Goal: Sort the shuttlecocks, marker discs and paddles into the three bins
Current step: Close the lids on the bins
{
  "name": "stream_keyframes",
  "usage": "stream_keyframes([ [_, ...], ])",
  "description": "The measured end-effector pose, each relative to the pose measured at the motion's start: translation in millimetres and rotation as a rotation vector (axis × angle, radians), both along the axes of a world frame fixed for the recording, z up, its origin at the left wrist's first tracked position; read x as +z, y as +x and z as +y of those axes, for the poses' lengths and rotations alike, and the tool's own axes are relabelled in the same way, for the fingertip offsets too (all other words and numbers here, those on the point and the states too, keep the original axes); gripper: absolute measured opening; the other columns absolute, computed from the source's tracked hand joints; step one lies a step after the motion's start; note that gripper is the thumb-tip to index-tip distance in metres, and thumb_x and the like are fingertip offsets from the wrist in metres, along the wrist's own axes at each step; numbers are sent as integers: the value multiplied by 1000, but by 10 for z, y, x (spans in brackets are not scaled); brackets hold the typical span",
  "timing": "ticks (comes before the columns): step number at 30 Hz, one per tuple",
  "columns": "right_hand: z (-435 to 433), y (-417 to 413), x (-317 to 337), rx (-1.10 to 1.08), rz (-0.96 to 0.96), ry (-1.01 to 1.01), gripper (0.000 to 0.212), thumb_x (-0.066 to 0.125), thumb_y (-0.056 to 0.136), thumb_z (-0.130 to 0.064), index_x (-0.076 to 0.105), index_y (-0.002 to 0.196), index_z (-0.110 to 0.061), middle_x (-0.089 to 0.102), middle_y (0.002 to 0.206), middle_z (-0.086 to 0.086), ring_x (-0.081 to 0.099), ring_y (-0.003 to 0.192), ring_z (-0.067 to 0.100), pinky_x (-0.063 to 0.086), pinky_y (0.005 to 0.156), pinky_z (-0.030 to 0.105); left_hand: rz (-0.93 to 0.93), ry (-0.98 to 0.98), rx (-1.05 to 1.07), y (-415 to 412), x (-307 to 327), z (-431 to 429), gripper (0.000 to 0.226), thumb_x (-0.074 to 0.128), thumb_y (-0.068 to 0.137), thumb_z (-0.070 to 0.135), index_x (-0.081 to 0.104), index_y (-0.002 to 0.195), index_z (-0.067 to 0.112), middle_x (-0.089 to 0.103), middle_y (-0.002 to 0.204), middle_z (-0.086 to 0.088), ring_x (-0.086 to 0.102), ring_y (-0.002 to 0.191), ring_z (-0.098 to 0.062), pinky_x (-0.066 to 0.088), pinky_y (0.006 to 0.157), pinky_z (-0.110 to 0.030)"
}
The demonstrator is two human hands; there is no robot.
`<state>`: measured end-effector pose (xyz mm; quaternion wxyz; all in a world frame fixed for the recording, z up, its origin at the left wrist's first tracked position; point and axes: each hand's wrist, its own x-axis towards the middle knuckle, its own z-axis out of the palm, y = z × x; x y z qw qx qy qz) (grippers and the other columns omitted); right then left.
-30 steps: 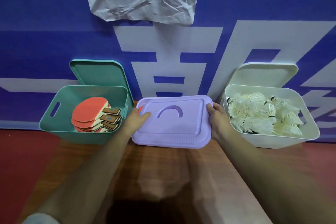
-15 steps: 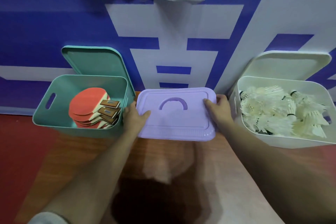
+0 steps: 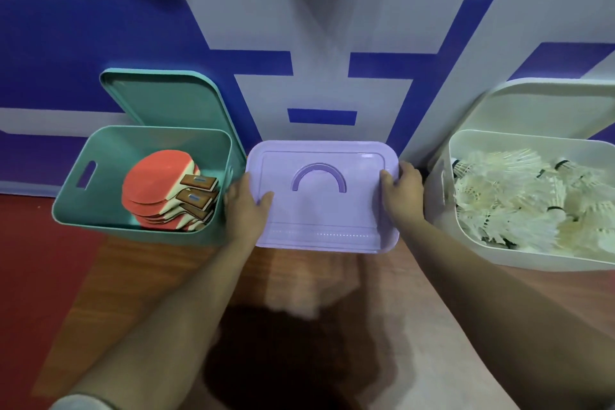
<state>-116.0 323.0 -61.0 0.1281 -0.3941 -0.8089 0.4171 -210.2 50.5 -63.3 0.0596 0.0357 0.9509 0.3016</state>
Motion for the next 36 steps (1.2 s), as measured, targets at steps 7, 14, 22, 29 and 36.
stream_keyframes([
  [7,-160,29,-181,92,-276,200,39,50,95,-35,54,119,-5,48,118,22,46,107,40,37,100,42,-145,-116,18,-5,-184,9,59,51,95,35,31,145,12,37,143,-21,40,129,-40,37,106,-47],
  [14,-74,72,-197,91,-240,153,35,44,100,-31,49,123,-4,44,122,24,58,86,44,46,79,39,-75,-113,-63,16,-265,21,63,55,92,44,34,142,13,44,127,-23,45,120,-42,42,99,-46],
  [22,-130,25,-379,70,-219,206,34,34,101,-36,45,119,-10,43,114,18,53,91,38,49,88,49,-36,-148,-100,-8,-365,24,68,51,94,47,27,146,9,40,121,-23,49,112,-44,46,93,-48],
  [29,-178,63,-469,47,-161,217,35,33,101,-34,44,121,-8,44,111,17,52,93,39,47,88,50,-18,-228,-120,12,-376,45,72,48,95,47,23,148,6,39,125,-25,47,114,-44,44,94,-47],
  [36,-198,99,-67,106,-305,312,50,37,100,-32,35,139,-1,43,128,28,46,114,46,40,100,52,-105,-156,-143,71,61,32,65,46,97,43,27,145,2,34,146,-20,37,133,-37,34,108,-44],
])
